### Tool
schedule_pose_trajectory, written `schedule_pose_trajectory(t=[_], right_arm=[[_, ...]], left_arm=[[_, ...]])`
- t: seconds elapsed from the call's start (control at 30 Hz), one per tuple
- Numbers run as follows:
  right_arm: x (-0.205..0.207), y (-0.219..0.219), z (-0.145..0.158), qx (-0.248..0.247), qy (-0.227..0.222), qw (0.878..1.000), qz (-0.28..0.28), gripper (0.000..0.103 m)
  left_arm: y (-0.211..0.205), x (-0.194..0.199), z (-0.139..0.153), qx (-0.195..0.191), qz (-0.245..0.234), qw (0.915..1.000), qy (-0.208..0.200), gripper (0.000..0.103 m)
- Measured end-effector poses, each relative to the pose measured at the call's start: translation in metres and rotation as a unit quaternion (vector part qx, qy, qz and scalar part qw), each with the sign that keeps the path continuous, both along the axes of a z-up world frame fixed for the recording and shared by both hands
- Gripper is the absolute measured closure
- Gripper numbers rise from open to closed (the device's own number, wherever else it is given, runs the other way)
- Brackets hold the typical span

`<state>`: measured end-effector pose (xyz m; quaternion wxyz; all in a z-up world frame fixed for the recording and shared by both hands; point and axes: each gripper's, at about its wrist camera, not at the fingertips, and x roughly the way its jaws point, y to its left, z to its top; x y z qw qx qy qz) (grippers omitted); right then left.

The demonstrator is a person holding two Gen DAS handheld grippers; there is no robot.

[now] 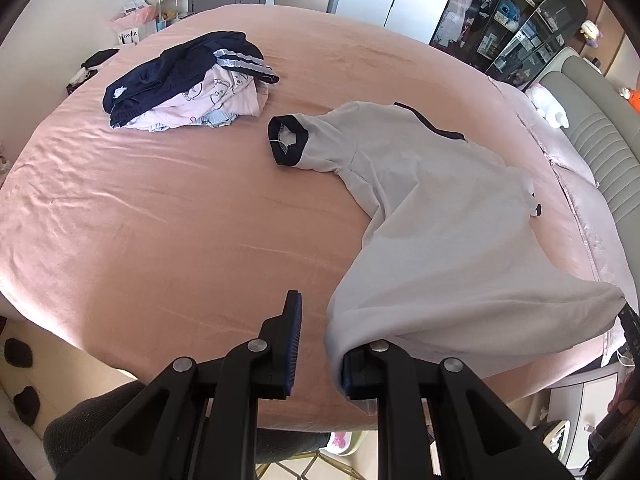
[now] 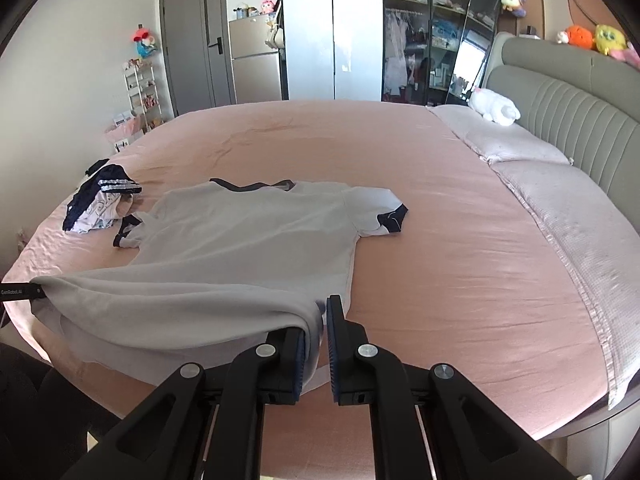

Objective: Fold clothes

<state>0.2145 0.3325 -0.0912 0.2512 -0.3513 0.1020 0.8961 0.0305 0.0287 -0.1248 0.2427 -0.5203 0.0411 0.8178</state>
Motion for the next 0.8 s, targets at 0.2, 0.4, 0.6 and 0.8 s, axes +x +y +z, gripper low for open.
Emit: schedule_pose_trajectory(t=[0.2, 0.4, 0.6, 0.8], right_arm=[[0.022, -0.007, -0.005, -0.016, -0.027, 0.999, -0.008, 0.096], [0.048, -0.010, -0.002, -0.042, -0.028, 0.998, -0.024, 0.096], [0.078, -0.022, 0.055, -0.017, 0.019, 1.000, -0.018, 0.096], [0.085, -0.022, 0.105, 0.049, 0.076, 0.995, -0.036, 0.094]], left_arm=[[-0.011, 0.022, 0.004, 0.006, -0.018, 0.9998, -0.008, 0.088], [-0.028, 0.038, 0.031, 0.040, -0.016, 0.9991, 0.006, 0.088], [-0.048, 0.057, 0.092, 0.064, 0.000, 0.9956, 0.068, 0.088], [-0.057, 0.062, 0.138, 0.081, 0.012, 0.9874, 0.135, 0.078]])
